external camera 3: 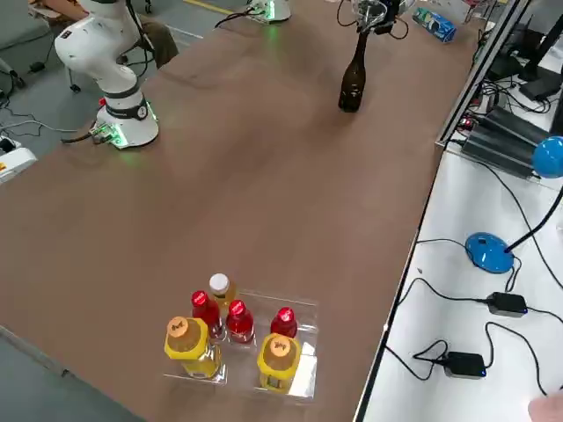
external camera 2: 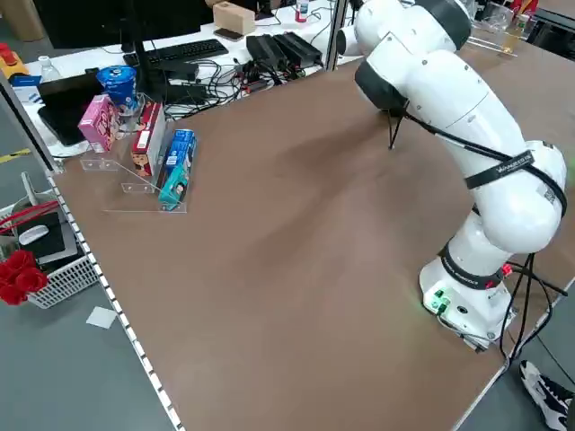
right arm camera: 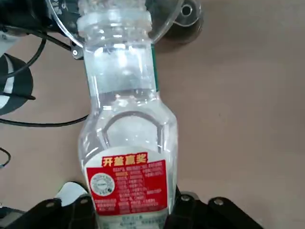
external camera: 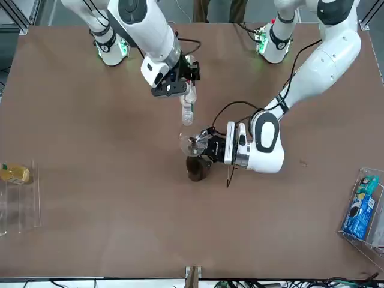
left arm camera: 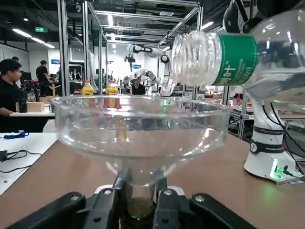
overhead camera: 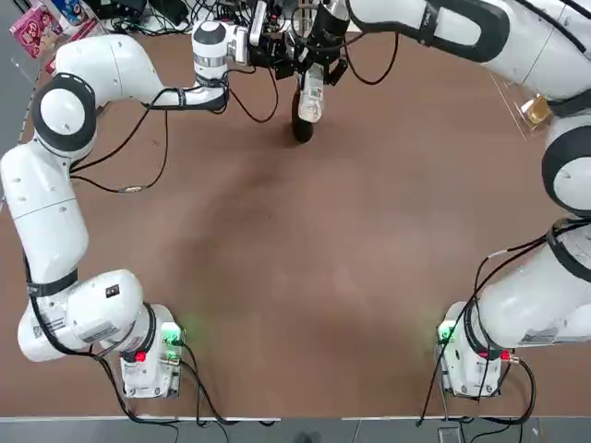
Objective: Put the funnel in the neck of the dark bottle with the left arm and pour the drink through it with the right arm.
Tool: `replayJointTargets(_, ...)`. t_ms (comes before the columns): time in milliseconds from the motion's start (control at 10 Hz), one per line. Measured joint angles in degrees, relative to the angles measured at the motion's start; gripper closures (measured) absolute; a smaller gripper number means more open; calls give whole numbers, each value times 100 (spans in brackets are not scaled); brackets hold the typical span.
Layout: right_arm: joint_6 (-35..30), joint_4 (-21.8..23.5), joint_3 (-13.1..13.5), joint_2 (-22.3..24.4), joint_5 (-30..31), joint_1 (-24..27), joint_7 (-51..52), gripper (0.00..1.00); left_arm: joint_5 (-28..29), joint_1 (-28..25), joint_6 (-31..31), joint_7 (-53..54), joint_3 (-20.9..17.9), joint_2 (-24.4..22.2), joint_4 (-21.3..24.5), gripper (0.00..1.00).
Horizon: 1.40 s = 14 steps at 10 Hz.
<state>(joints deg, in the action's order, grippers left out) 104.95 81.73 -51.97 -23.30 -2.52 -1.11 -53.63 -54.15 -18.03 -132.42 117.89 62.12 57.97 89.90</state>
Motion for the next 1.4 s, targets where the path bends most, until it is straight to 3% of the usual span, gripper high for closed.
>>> replayJointTargets(500, -86, -125, -26, -103, 50, -48, -96, 56, 0, 0, 0, 0, 0, 0, 0, 72)
replayJointTargets(1000, -90, -338, -235, -88, 1018, -47, -45, 56, 0, -3, 0, 0, 0, 0, 0, 71)
replayJointTargets(1400, -49, -256, -167, 257, 1165, 104, 929, 56, 0, -3, 4, 0, 0, 0, -1, 69)
